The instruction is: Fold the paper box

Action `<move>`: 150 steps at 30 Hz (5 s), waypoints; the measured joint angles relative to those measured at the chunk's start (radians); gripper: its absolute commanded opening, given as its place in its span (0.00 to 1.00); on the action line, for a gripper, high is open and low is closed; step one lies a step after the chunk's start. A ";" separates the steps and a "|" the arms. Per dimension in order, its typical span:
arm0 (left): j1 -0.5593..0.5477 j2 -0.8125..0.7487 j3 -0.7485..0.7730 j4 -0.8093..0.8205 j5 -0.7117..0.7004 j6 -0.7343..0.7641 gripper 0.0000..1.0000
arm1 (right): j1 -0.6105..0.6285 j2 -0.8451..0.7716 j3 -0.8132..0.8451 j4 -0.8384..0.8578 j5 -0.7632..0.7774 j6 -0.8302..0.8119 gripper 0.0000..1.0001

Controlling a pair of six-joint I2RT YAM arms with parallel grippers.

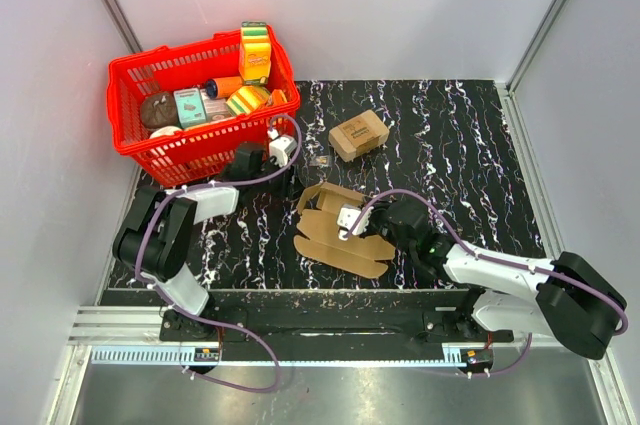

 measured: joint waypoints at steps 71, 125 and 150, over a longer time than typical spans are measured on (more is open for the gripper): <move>0.021 -0.065 -0.087 0.129 0.010 -0.059 0.53 | -0.129 0.033 0.195 -0.237 -0.169 0.180 0.03; -0.022 -0.233 -0.223 0.123 -0.069 -0.045 0.00 | -0.220 0.243 0.246 -0.205 -0.183 0.219 0.00; -0.091 -0.041 -0.042 -0.209 -0.134 0.051 0.00 | -0.221 0.235 0.246 -0.206 -0.163 0.207 0.01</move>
